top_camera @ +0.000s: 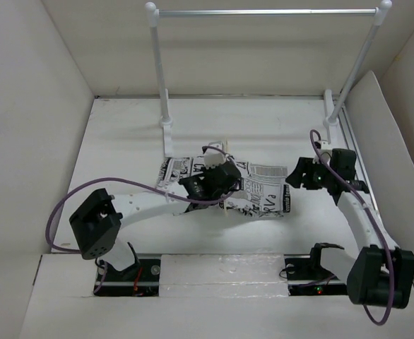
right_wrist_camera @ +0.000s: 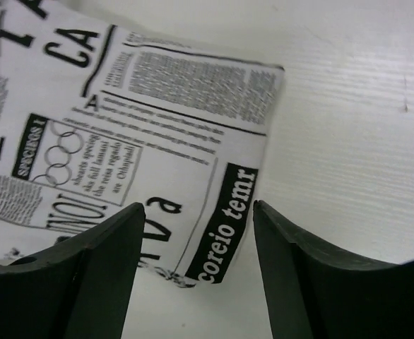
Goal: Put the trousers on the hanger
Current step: Place the trousers on the hanger, then place the hanger at the clothesline.
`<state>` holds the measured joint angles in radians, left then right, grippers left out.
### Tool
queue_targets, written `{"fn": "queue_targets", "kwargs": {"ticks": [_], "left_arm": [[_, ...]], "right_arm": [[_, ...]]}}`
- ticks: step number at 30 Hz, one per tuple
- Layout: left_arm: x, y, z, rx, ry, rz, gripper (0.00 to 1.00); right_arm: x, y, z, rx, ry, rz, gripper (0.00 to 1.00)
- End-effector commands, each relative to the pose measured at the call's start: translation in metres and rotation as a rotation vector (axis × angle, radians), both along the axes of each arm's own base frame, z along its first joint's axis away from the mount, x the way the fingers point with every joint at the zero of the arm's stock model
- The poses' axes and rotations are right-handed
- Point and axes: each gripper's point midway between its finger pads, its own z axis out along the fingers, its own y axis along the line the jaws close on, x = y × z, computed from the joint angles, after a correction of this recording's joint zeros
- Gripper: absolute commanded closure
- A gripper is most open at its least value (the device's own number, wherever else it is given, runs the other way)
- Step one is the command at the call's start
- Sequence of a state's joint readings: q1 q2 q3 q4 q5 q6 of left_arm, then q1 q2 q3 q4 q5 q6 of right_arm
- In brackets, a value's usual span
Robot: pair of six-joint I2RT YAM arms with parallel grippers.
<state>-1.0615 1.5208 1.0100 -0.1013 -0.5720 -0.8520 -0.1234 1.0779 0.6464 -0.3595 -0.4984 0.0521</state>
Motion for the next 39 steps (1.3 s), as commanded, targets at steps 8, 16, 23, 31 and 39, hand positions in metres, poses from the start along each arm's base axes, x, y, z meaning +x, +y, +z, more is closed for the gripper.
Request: {"fn": "queue_targets", "kwargs": {"ticks": [8,16,23,31,39], "left_arm": [[0.021,-0.017,0.229,-0.279,-0.340,-0.026,1.00],[0.022,-0.024,0.225,-0.317,-0.335,-0.025,1.00],[0.019,-0.024,0.227,-0.337,-0.335,-0.036,1.00],[0.008,-0.025,0.231,-0.346,-0.329,-0.060,1.00],[0.004,-0.025,0.243,-0.376,-0.337,-0.083,1.00]], "right_arm": [[-0.071,0.159,0.227,0.395,-0.487,0.455,0.28],[-0.082,0.228,0.231,0.535,-0.435,0.505,0.20],[-0.065,0.251,0.212,0.483,-0.426,0.480,0.21],[-0.061,0.253,0.222,0.552,-0.487,0.442,0.57],[-0.068,0.251,0.228,0.626,-0.482,0.436,1.00]]}}
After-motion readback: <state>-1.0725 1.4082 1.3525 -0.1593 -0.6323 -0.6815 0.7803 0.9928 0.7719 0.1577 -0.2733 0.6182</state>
